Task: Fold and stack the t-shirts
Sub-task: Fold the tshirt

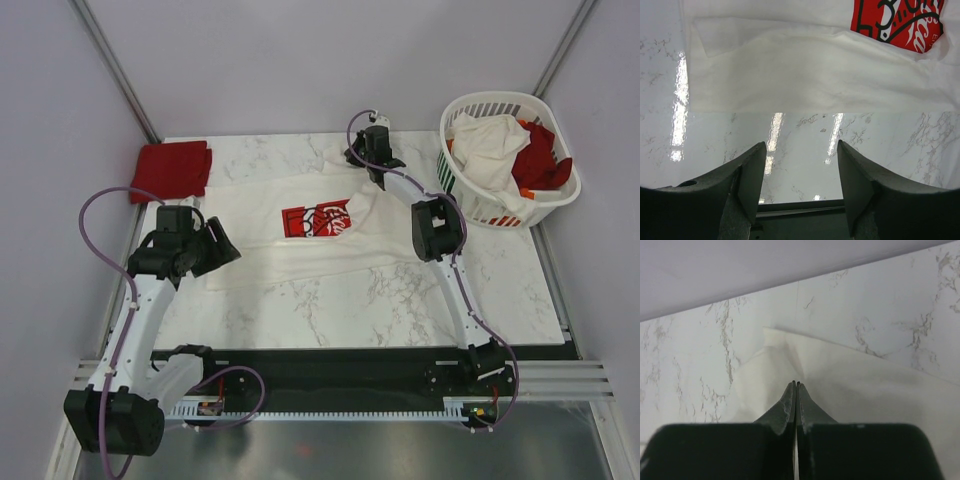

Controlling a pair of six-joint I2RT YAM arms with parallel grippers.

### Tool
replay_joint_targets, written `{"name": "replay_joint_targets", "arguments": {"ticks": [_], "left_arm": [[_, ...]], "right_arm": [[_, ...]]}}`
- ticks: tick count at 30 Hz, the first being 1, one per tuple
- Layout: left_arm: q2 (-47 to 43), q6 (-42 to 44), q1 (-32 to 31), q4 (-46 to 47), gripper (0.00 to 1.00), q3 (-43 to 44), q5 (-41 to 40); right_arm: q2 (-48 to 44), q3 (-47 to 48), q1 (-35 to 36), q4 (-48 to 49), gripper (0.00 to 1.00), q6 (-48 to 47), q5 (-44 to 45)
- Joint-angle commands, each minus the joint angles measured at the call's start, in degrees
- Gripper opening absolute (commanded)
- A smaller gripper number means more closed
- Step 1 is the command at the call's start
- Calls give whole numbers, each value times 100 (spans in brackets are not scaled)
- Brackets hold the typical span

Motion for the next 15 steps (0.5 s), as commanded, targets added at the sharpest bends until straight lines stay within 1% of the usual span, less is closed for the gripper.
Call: {"name": "replay_joint_targets", "arguments": {"ticks": [1,3,4,6,8,9,11,12,13,14,15], "left_arm": [[-163,237,66,175,66,-27,38],[-172,229,74,183,66,-27,30],[-189,229,83,183,66,-27,21],[-216,220,83,183,66,-27,12],[-251,220,92,183,66,-27,3],[-251,220,92,183,66,-27,-6],[-268,220,101,183,66,-27,12],[-268,220,101,183,66,-27,29],[-277,220,101,183,66,-36,21],[-277,229,101,183,66,-27,29],[-260,229,101,183,66,-27,47]], "right_arm": [[-1323,-643,83,872,0,-182,-390],[-1711,-988,110,1049,0,-253,-505],[-2079,-1338,110,1215,0,-270,-522],[-2415,-1865,118,1348,0,-279,-610],[-2890,-2218,110,1454,0,-297,-672],[-3161,-2620,118,1576,0,-297,-655],[-3277,-2773,127,1429,0,-349,-454],[-3252,-2713,119,1271,18,-419,-304],[-3043,-2347,119,800,41,-620,28],[-2867,-2056,127,534,58,-735,92],[-2673,-1749,127,271,71,-858,267]]}}
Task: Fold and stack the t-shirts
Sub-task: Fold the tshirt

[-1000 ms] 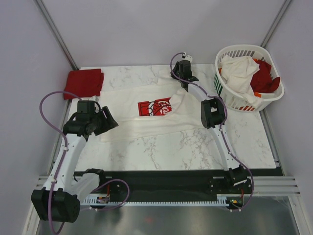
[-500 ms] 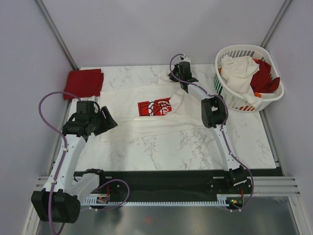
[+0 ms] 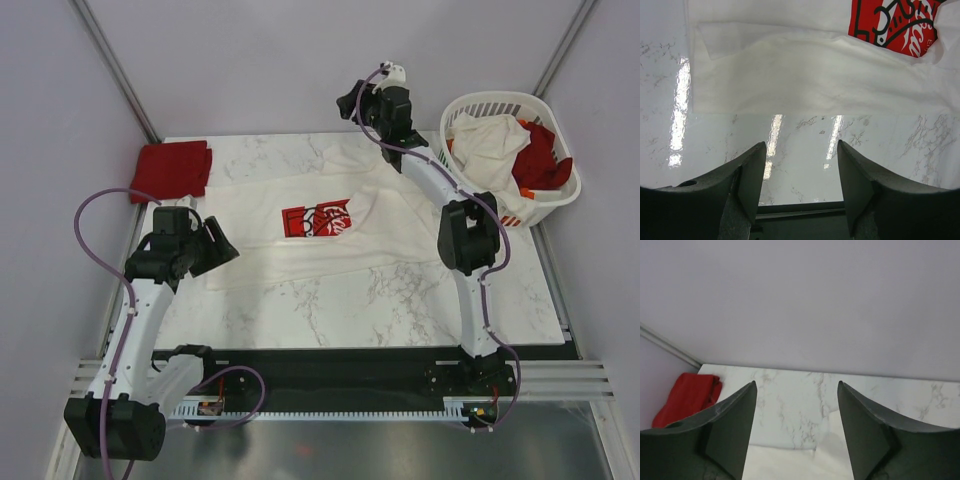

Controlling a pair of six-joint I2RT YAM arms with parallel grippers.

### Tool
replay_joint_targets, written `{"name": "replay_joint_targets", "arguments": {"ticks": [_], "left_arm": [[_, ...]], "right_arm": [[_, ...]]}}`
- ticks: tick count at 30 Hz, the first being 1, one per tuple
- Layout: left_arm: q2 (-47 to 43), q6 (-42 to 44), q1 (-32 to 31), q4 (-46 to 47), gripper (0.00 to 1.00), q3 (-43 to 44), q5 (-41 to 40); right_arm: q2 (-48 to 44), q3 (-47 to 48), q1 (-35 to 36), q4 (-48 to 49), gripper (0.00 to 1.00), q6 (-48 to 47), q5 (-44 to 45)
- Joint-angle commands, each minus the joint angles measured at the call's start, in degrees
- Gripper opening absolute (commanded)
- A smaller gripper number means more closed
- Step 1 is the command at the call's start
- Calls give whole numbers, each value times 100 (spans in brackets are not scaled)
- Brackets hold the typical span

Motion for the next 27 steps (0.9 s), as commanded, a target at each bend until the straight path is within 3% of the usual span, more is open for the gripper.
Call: {"name": "replay_joint_targets", "arguments": {"ticks": [1,3,5,10,19,27], "left_arm": [[-67,229,44,181,66,-27,54],[-67,229,44,190,66,-27,36],[-76,229,53,190,66,-27,27],[-32,220,79,190,66,-27,18],[21,229,149,190,66,-36,54],[29,229,167,190,66,-36,54]], "right_arm": [[854,1156,-19,-1155,76,-701,689],[1557,2280,-19,-2129,83,-834,1006],[1807,2612,-72,-2398,84,-853,1402],[1852,2033,-502,-2364,84,-396,1316],[2212,2121,-678,-2495,83,-527,753],[2054,1244,-661,-2391,67,-395,375]]}}
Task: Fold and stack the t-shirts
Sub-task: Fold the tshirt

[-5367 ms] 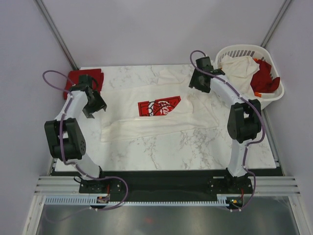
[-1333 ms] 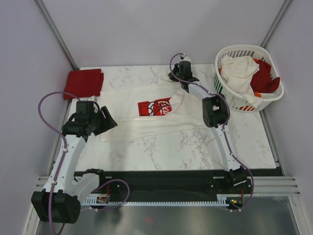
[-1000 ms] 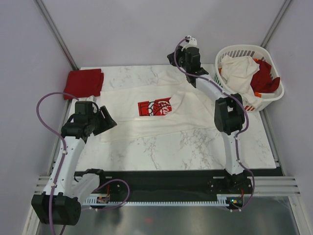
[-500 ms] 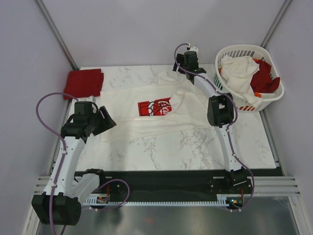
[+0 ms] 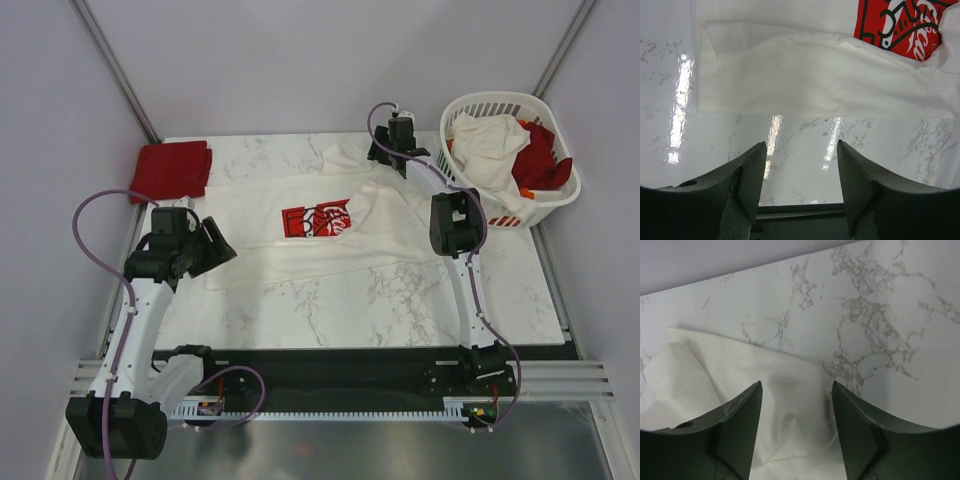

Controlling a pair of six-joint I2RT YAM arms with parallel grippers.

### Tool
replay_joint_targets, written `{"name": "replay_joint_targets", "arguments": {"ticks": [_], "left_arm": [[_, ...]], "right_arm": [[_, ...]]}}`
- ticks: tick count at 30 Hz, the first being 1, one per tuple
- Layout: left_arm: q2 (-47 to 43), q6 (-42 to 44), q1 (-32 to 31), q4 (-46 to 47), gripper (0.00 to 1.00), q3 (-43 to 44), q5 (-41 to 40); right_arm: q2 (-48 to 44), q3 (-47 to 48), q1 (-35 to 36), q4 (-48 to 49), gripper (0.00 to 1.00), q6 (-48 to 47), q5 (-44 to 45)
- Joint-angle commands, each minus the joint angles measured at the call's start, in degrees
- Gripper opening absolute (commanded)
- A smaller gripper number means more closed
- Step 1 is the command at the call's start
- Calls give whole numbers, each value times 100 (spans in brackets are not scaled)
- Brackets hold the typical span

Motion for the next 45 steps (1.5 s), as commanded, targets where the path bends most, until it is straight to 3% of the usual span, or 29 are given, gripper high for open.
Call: {"name": "replay_joint_targets", "arguments": {"ticks": [1,3,4,5,8,12,17,18,19,20,21,23,28,38,45], "left_arm": [[3,220,45,188,66,-5,62],[3,229,53,188,66,-5,63],[-14,229,53,188,66,-5,62],[-6,220,53,188,66,-5,62],[-32,220,53,179,66,-14,54],[-23,220,53,179,66,-14,80],[21,229,53,196,65,-14,115],[29,229,62,196,65,-5,124],[21,229,62,196,65,-14,124],[29,237,62,196,65,-14,133],[21,238,62,196,65,-14,133],[12,229,62,196,65,-5,115],[-41,220,62,196,65,-14,63],[-14,220,62,196,65,-14,54],[38,211,62,196,65,-14,36]], "right_arm": [[-230,-447,63,-38,65,73,-411],[-317,-657,63,-38,47,55,-360],[-362,-755,63,-29,30,37,-177],[-493,-982,54,-21,21,37,-45],[-870,-1596,-16,-47,0,212,647],[-1705,-2871,-236,-178,0,739,1502],[-2716,-4593,-324,-74,0,1136,1759],[-2735,-4640,-324,101,1,953,1549],[-2700,-4614,-324,111,25,899,1469],[-2622,-4388,-333,-71,40,872,1468],[-2603,-4272,-324,-134,54,855,1425],[-2638,-4044,-298,-144,73,811,1407],[-2446,-3139,-245,-222,77,635,1249],[-752,-478,-245,-706,77,468,871],[-213,-35,-166,-838,80,407,422]]}}
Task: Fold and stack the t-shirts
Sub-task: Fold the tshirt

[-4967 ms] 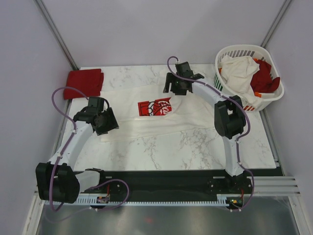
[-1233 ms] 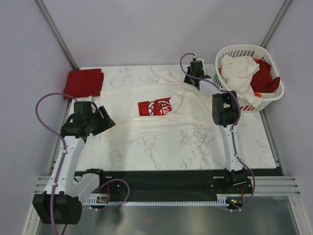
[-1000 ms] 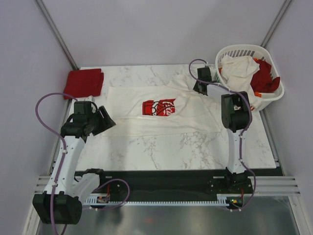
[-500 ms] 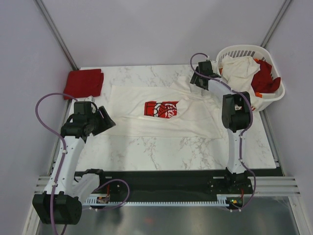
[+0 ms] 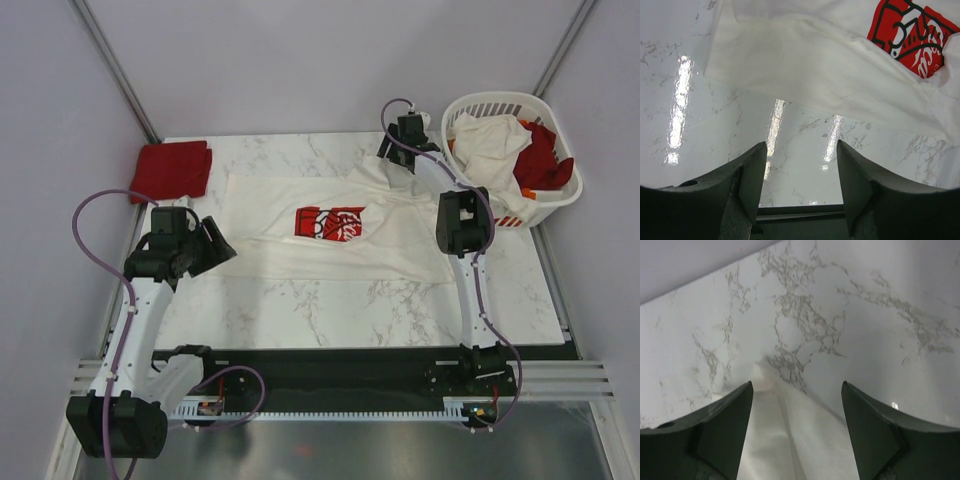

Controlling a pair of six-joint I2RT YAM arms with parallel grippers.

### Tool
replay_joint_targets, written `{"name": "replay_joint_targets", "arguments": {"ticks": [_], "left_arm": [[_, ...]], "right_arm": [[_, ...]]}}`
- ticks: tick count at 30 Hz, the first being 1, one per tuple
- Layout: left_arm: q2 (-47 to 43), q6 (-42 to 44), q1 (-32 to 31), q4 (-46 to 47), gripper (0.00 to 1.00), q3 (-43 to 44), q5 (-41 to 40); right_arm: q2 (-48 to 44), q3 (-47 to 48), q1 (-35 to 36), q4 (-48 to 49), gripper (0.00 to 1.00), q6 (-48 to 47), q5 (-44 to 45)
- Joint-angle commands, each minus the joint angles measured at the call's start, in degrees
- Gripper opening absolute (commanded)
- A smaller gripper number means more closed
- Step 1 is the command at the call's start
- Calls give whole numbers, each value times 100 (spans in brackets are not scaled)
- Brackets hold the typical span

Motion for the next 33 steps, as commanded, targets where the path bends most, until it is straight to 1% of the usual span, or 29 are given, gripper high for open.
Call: {"name": "replay_joint_targets", "arguments": {"ticks": [1,6,7,9,10,11,12,14,15,16,17,22,24,27,28,30,33], "left_arm": [[23,211,34,157,65,-14,36],[23,211,34,148,65,-14,36],[23,211,190,157,65,-14,36],[6,211,192,157,65,-14,27],[14,211,201,157,65,-14,27],[23,211,192,157,65,-14,36],[23,211,201,157,65,-14,36],[23,220,201,148,65,-14,45],[23,211,192,157,65,-14,45],[23,211,201,157,65,-14,45],[23,211,192,157,65,-14,36],[23,211,201,148,65,-14,28],[49,202,218,148,65,-14,18],[-3,211,227,140,65,-14,27],[-29,203,218,148,65,-14,19],[-91,202,218,148,65,-23,10],[-74,176,227,148,65,-14,-87]], "right_arm": [[170,280,85,-246,80,-157,-314],[328,394,191,-237,80,-219,-393],[346,403,191,-237,77,-219,-394],[355,351,200,-263,70,-185,-385],[346,307,209,-254,58,-158,-385],[328,237,209,-246,53,-97,-367],[328,210,200,-228,42,-88,-385],[354,183,200,-202,33,-61,-394],[372,183,209,-193,15,-79,-411],[390,209,209,-193,6,-79,-385],[390,218,200,-184,1,-79,-350],[364,481,217,-149,0,-315,-472],[171,596,235,-62,0,-491,-569],[-443,255,332,359,0,-860,-359],[-802,-25,367,491,0,-983,-193],[-1103,-238,384,852,0,-1072,-156],[-1429,-326,411,941,0,-1265,-218]]}}
